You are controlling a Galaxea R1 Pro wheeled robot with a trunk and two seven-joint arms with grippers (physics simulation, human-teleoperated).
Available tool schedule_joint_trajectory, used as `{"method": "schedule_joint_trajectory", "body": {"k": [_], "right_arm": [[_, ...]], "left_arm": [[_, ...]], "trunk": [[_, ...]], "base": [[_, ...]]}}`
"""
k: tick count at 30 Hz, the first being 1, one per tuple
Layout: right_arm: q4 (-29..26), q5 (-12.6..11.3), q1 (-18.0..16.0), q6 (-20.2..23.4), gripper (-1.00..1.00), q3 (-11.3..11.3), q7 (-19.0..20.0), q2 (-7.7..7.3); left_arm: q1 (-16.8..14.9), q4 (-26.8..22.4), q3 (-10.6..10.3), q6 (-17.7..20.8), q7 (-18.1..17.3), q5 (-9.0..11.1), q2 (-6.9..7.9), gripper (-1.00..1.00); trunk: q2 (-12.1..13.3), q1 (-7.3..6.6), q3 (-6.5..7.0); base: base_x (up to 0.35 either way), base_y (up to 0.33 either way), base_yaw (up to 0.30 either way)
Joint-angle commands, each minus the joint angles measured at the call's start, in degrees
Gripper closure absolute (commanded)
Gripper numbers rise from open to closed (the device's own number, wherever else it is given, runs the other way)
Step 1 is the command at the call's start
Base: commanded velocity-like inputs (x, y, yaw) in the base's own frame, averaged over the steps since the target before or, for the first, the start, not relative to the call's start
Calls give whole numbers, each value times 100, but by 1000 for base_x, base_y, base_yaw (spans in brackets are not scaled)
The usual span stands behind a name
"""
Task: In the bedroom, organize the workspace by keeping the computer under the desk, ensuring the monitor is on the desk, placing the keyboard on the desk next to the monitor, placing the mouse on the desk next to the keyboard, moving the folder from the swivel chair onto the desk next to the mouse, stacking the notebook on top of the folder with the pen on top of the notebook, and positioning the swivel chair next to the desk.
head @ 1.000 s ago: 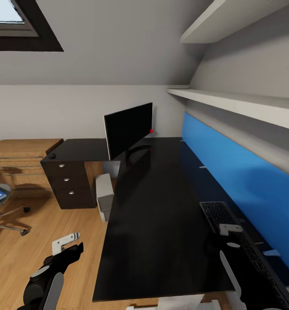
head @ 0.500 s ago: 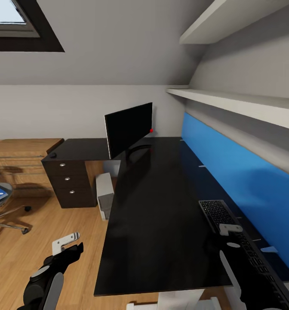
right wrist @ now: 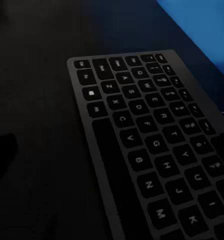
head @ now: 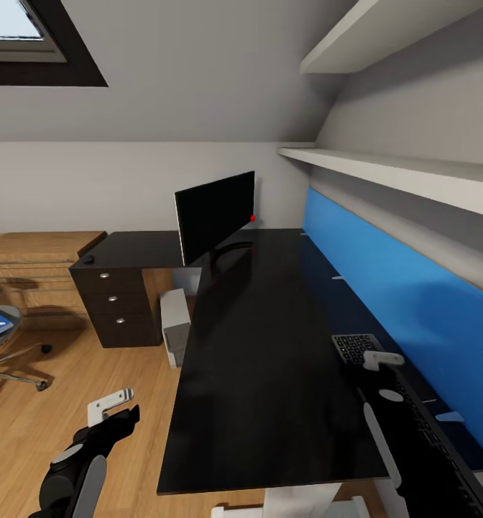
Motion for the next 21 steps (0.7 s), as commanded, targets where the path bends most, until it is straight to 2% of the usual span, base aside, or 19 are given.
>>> {"method": "schedule_joint_trajectory", "body": {"k": [1, 12, 21], "right_arm": [[-37, -27, 3, 28, -100, 7, -31, 1], [-150, -43, 33, 36, -100, 2, -31, 18], [-156, -50, 38, 43, -100, 5, -31, 20]], "left_arm": [[-4, -7, 3, 19, 43, 61, -3, -100], [-4, -7, 0, 20, 43, 61, -7, -100], [-4, -7, 2, 20, 43, 61, -6, -100]], "trunk": [[-4, 0, -6], [-4, 0, -6], [357, -198, 156]], "base": [[0, 0, 0], [0, 0, 0], [0, 0, 0]]}}
